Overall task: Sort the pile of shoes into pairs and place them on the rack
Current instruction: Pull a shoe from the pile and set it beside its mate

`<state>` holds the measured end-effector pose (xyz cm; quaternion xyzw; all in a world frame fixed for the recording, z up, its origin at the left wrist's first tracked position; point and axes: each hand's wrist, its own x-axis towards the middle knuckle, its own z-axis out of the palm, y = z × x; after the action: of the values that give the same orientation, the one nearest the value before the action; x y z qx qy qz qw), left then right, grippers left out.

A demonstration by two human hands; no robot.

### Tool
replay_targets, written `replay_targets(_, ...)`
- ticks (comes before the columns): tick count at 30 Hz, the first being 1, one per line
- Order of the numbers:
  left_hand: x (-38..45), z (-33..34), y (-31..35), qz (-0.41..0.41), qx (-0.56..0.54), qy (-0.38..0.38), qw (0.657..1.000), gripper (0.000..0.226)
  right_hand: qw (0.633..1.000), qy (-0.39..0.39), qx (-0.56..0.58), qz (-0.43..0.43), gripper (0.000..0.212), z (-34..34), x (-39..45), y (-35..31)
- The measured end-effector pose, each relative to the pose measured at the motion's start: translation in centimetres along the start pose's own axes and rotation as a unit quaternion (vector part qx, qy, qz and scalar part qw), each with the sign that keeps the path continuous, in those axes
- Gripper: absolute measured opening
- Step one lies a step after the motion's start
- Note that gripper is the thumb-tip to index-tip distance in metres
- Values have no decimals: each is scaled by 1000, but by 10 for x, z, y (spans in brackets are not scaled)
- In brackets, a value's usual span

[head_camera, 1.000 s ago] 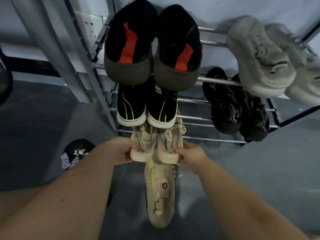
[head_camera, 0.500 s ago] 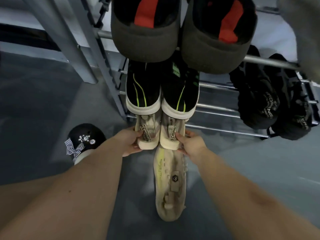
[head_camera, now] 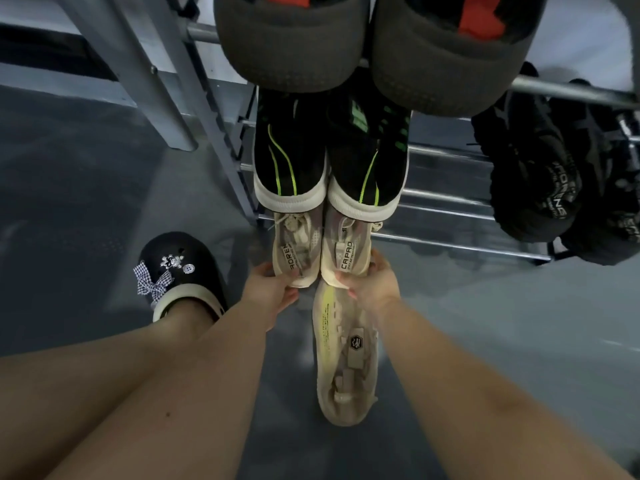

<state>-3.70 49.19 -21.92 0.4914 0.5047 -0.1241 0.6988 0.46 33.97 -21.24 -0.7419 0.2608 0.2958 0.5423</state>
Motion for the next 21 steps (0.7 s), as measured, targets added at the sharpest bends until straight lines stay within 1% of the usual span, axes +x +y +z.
replay_targets(2, 3, 1, 5, 24, -16, 6, 1000, 57, 1000, 4, 13, -14, 81, 1, 1, -7)
replay_targets(5, 7, 5, 18, 53, -31, 11, 998, 48, 998, 4, 22, -51, 76, 4, 7, -22)
replay_targets(8, 14, 10, 36, 82, -23, 13, 996, 40, 997, 8, 16, -76, 57, 7, 20, -40)
replay_targets(9, 16, 11, 41, 88, -20, 20, 996, 40, 997, 14, 12, -77, 53, 7, 24, -45)
replay_targets(10, 20, 12, 46, 88, -18, 30, 995, 42, 997, 16, -1, -76, 52, 8, 28, -47)
replay_targets(13, 31, 11, 48, 82, 6, 42, 996, 49, 992, 8, -101, -79, 53, 5, 31, -43)
replay_targets(16, 35, 12, 43, 81, 13, 46, 996, 49, 985, 6, -149, -82, 42, 1, 33, -39)
replay_targets(18, 34, 13, 43, 84, 15, 54, 995, 48, 982, 5, -167, -85, 49, 1, 32, -41)
replay_targets(21, 34, 11, 41, 95, 72, 59, 991, 44, 970, 5, -220, -104, 57, -1, 26, -44)
